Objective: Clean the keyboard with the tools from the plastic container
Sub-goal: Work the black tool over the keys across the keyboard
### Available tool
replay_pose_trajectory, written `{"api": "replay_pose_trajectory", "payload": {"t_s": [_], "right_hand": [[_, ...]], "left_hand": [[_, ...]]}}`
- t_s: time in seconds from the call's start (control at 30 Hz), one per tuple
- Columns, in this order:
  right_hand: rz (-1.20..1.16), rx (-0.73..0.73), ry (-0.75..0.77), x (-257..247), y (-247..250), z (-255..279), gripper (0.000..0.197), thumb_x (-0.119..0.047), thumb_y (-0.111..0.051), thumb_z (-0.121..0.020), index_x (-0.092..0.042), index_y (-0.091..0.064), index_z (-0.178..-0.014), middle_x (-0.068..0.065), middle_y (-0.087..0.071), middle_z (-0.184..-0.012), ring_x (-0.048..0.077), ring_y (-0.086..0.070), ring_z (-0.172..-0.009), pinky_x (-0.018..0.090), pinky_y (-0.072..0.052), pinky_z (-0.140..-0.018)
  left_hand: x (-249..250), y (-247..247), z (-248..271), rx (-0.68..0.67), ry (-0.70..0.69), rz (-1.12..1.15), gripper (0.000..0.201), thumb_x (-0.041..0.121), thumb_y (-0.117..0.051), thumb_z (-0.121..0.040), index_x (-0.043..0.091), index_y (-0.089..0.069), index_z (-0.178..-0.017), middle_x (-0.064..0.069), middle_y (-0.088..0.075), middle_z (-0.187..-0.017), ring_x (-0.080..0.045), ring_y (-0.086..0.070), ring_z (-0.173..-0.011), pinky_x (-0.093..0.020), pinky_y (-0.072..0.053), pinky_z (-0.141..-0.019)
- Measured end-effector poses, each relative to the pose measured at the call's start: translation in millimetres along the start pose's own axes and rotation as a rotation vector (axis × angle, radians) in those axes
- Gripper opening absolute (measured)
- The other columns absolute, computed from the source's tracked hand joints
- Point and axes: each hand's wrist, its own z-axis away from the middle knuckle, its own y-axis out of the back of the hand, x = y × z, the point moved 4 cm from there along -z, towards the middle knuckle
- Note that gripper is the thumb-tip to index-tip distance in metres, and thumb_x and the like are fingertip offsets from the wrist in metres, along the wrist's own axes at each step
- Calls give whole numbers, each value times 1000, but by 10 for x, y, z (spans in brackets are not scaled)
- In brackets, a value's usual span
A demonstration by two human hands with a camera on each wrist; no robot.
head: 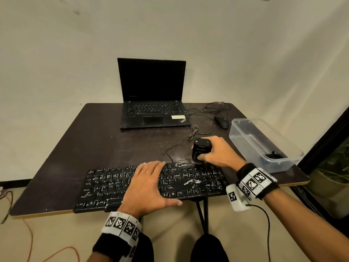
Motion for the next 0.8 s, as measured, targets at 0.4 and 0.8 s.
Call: {"api": "replay_pose_trajectory", "payload": {"t_s": [0.4,0.8], "right_hand": [[-33,-104,91,-157,-155,30,29,-19,-84,-77,-30,-77,-103,-10,-80,-96,6,-74,-91,26,-60,-83],[38,16,6,-32,16,59,22,-20,-82,-73,-23,-76,-94,-5,-79,-88,15,-74,-85,43,-62,-84]], "left_hand": [[-38,-28,7,62,-26,35,135,108,-53,-52,24,-39,-157,13,-41,-155,-9,-33,-146,-36,-12,-129],[-37,-44,17,81,-37,28,134,109,-50,-53,23,-43,-155,10,-44,-154,-13,-38,-144,-40,-19,-128]]}}
